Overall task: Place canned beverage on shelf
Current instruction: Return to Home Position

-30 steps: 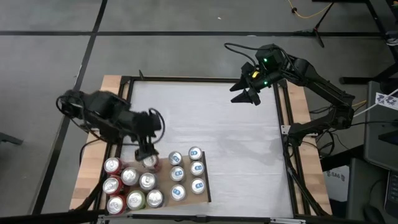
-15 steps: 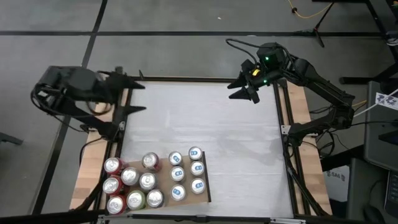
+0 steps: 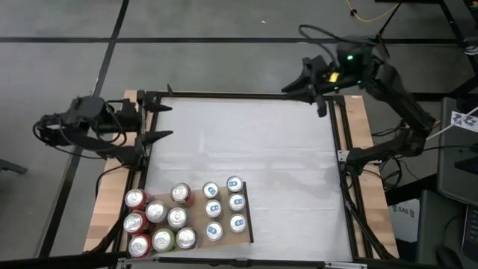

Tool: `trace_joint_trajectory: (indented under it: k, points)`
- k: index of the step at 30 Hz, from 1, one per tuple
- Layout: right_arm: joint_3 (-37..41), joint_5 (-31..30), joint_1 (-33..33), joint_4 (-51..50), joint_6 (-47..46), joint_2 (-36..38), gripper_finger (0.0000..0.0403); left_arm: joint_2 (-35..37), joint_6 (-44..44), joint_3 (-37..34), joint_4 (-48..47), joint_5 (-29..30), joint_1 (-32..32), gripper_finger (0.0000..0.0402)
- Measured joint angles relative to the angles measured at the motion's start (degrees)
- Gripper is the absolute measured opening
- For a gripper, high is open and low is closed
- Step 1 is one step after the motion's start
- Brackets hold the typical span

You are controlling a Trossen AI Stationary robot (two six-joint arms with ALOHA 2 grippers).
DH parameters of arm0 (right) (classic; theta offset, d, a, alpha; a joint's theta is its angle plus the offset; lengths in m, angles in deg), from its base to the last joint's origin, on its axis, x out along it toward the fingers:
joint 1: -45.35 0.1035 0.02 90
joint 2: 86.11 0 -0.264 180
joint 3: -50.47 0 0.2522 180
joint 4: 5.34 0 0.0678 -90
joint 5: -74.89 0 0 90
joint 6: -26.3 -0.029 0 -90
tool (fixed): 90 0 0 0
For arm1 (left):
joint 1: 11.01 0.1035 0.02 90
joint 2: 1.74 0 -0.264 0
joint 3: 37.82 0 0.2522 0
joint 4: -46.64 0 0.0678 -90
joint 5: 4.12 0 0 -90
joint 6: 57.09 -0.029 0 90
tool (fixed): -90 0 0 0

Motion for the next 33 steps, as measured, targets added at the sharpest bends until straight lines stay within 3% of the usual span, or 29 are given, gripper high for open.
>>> trace_joint_trajectory:
  k: [11,16,24,33]
  points:
    - [-1.43,0.13,-7.9,-3.45,1.85,3.5,0.0056,17.48,0.46,-22.7,15.83,-2.93,1.95,0.0347]
    - [-0.71,3.96,-11.09,-4.57,3.99,3.58,0.0056,22.46,0.68,-30.31,21.49,-3.35,1.95,0.0347]
    - [6.57,10.91,-12.81,-4.16,7.95,4.06,0.0056,27.0,1.55,-39.87,24.93,-3.0,1.95,0.0347]
    - [16.56,11.44,-12.79,-2.56,9.44,6.66,0.0056,34.64,2.05,-49.7,29.95,-2.51,1.95,0.0347]
